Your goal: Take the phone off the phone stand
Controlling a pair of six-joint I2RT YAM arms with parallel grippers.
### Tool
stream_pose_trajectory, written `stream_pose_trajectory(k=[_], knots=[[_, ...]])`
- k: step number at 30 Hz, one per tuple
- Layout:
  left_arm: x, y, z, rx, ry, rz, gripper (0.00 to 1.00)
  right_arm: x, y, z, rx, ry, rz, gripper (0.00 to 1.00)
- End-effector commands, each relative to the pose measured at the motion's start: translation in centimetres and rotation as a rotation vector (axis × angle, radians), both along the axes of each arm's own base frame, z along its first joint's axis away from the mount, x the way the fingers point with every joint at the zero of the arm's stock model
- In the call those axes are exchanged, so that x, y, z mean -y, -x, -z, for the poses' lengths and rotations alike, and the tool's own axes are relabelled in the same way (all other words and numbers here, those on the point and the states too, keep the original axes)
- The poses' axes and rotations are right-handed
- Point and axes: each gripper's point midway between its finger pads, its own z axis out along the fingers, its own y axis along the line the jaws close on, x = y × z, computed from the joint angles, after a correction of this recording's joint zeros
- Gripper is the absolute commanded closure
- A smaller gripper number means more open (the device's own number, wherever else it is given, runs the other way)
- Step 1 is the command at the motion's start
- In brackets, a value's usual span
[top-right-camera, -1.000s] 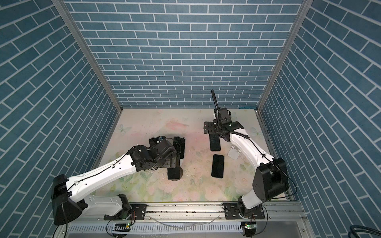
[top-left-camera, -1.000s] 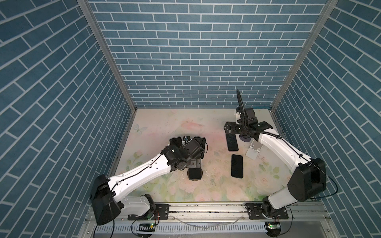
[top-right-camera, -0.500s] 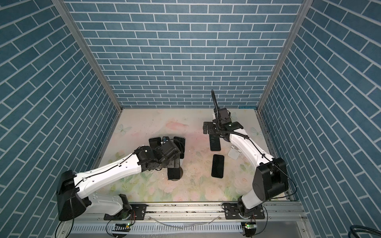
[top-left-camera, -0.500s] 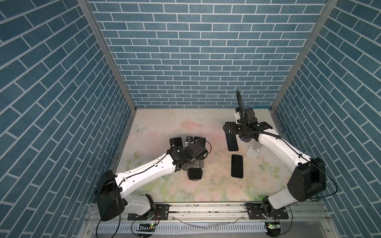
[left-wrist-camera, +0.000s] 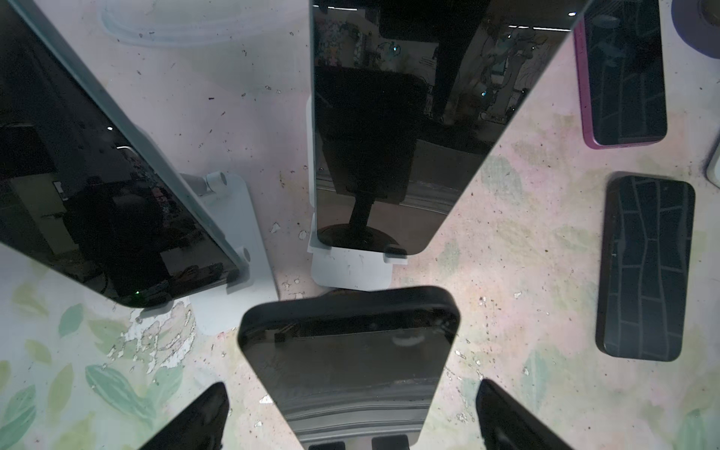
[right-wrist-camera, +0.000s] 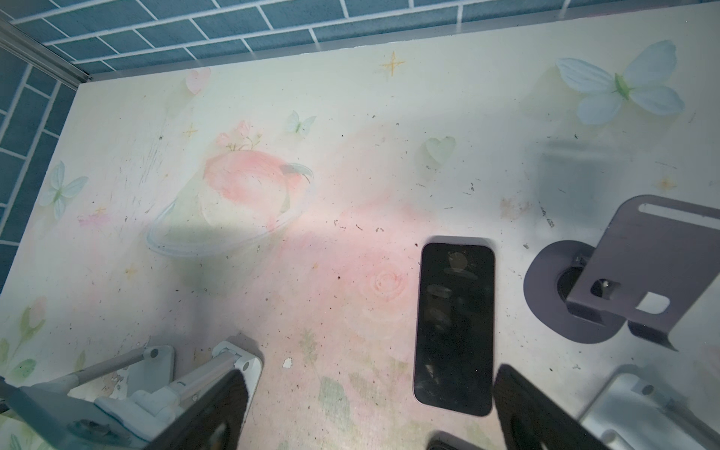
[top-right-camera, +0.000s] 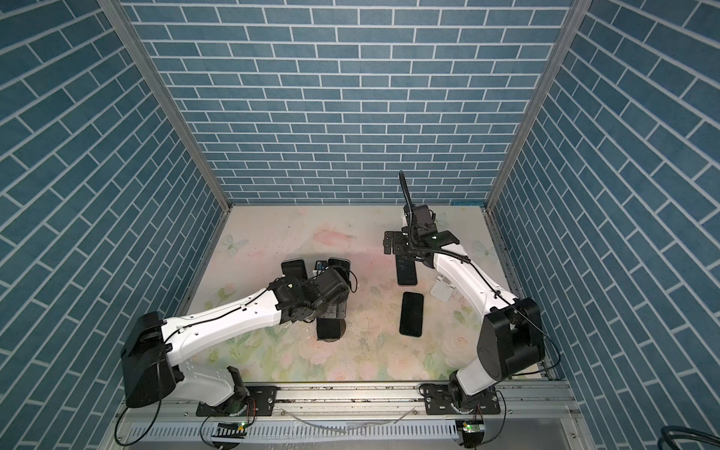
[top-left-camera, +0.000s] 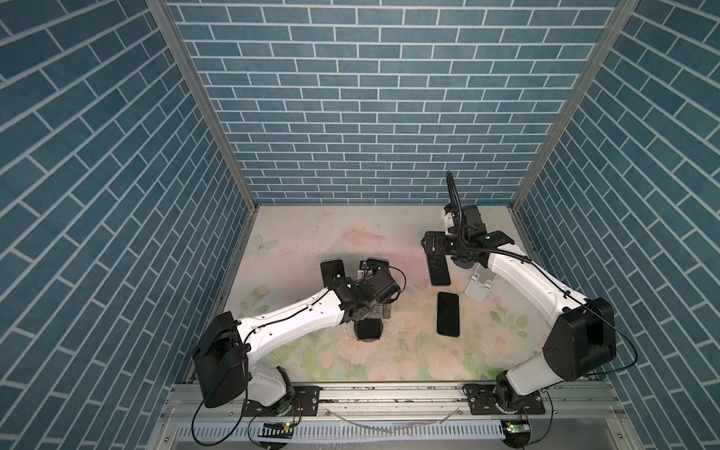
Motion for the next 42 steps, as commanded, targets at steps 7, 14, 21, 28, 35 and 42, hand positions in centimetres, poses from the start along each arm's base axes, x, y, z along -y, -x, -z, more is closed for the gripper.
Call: stream_pose_trajectory(k=[7, 14, 21, 28, 35, 42], knots=[[0.3, -0.5, 1.3, 0.017, -0.036, 0.010, 0.00, -0.4, 0.2, 1.5, -0.016, 0.022, -0.039, 0.01], [0.3, -0.8, 1.8, 0.028, -0.053, 0.022, 0.02, -0.4, 0.2, 1.5, -0.015, 0.024, -0.038, 0.01], [0.1, -1.0, 1.9, 0.037, -0.065, 0.012, 0.20, -0.5, 0.1, 1.5, -0.021, 0.016, -0.038, 0.01], [-0.1, -1.0, 2.2, 0.036, -0.083, 0.009, 0.25, -0.7, 0.2, 1.5, -0.024, 0.010, -0.042, 0.01], [-0.3, -1.0, 2.2, 0.046, -0.079, 0.008, 0.40, -0.7, 0.2, 1.5, -0.025, 0.008, -0.044, 0.01], [-0.2, -1.1, 1.2, 0.079, -0.043, 0.025, 0.46, -0.7, 0.3, 1.5, -0.024, 0.007, -0.043, 0.01]])
